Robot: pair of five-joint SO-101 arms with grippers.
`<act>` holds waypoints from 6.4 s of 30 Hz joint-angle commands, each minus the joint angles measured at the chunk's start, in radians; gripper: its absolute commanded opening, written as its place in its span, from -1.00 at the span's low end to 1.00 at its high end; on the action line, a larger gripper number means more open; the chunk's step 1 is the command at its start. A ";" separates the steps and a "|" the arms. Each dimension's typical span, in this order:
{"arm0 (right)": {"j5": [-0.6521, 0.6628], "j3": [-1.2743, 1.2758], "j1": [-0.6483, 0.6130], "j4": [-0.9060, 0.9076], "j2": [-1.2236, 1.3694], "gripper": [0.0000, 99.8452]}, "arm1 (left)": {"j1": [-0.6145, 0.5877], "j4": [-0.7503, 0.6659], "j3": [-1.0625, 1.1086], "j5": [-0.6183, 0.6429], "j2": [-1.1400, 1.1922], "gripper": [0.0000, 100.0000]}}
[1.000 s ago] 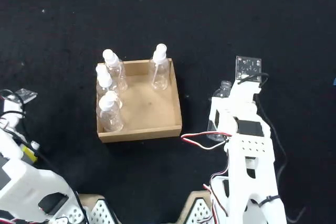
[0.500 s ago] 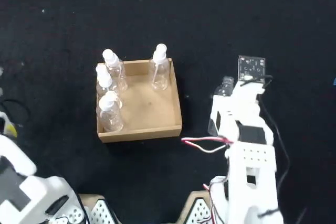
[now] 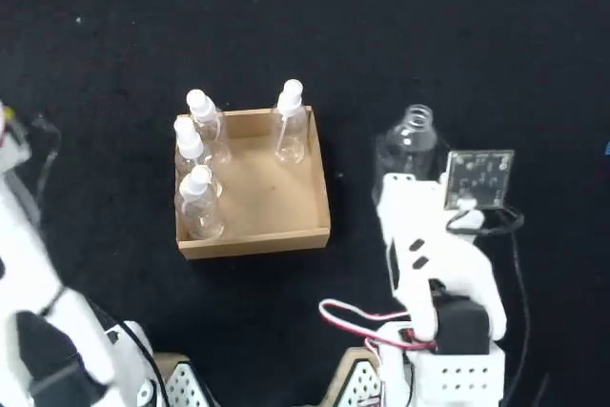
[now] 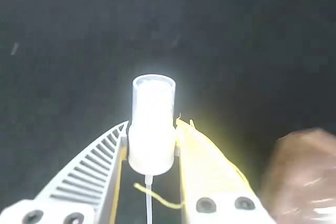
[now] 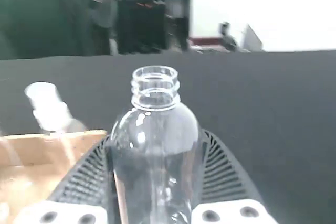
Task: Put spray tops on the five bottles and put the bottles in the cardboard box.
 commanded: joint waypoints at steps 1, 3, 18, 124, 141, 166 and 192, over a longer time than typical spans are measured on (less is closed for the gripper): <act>-0.006 -0.042 -0.127 -0.069 -0.042 -0.98 | 0.220 -0.018 -0.194 0.152 -0.106 -0.94; -0.006 -0.051 -0.164 -0.118 -0.042 -0.98 | 0.306 -0.018 -0.262 0.186 -0.120 -0.94; -0.009 -0.002 -0.336 -0.166 -0.053 -0.98 | 0.871 -0.345 -0.432 0.305 -0.127 -0.93; -0.008 0.025 -0.373 -0.164 -0.054 -0.98 | 1.257 -0.790 -0.021 0.193 -0.233 -0.94; -0.008 0.039 -0.374 -0.172 -0.054 -0.98 | 1.205 -0.789 0.280 0.193 -0.417 -0.92; -0.008 0.036 -0.376 -0.173 -0.054 -0.98 | 1.030 -0.726 0.295 0.285 -0.465 -0.61; -0.140 0.272 -0.419 -0.465 -0.054 -0.98 | 0.354 -0.204 0.593 0.292 -0.595 -0.61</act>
